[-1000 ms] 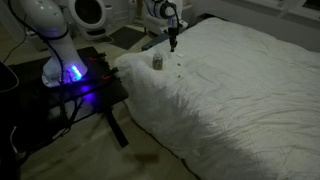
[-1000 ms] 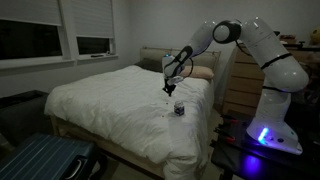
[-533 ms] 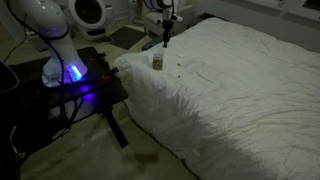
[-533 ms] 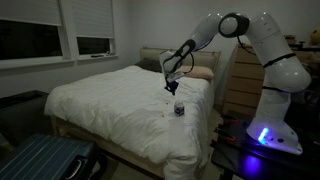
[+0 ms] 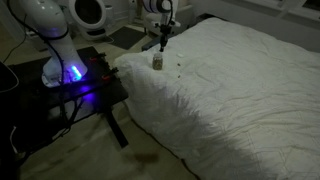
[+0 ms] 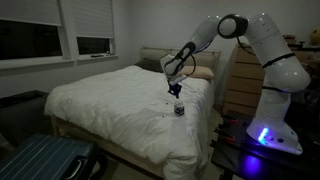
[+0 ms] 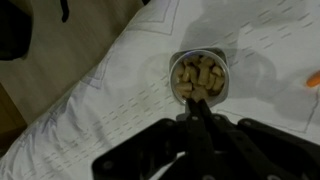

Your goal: Put the objects on the bed in the jar

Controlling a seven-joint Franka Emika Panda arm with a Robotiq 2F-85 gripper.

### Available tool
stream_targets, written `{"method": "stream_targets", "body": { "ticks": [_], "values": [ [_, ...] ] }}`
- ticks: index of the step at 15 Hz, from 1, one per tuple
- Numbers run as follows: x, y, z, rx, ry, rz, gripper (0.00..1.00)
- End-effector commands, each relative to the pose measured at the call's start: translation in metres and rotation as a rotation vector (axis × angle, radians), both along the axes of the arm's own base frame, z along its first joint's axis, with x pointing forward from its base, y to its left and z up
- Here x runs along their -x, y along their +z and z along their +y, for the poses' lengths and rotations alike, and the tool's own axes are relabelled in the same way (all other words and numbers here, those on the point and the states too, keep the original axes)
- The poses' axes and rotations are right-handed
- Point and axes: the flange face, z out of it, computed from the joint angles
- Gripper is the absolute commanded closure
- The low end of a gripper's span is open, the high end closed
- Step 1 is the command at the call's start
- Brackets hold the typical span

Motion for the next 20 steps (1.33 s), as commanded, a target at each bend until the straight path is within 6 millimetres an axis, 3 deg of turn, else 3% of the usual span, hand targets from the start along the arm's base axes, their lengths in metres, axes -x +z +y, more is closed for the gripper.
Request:
{"method": "stream_targets", "body": {
  "ticks": [1,9,10,12,13,16,20],
  "values": [
    [0.005,-0.012,0.001,-0.004,-0.004,0.022,0.99],
    [0.007,-0.03,0.004,-0.016,0.001,0.051,0.99],
    [0.007,-0.031,0.004,-0.014,0.004,0.056,0.78],
    [0.007,-0.032,0.006,-0.013,0.007,0.058,0.64],
    [0.006,-0.033,0.007,-0.012,0.009,0.056,0.91],
    [0.006,-0.033,0.009,-0.012,0.011,0.057,1.0],
    [0.006,-0.033,0.009,-0.013,0.01,0.055,1.0]
  ]
}}
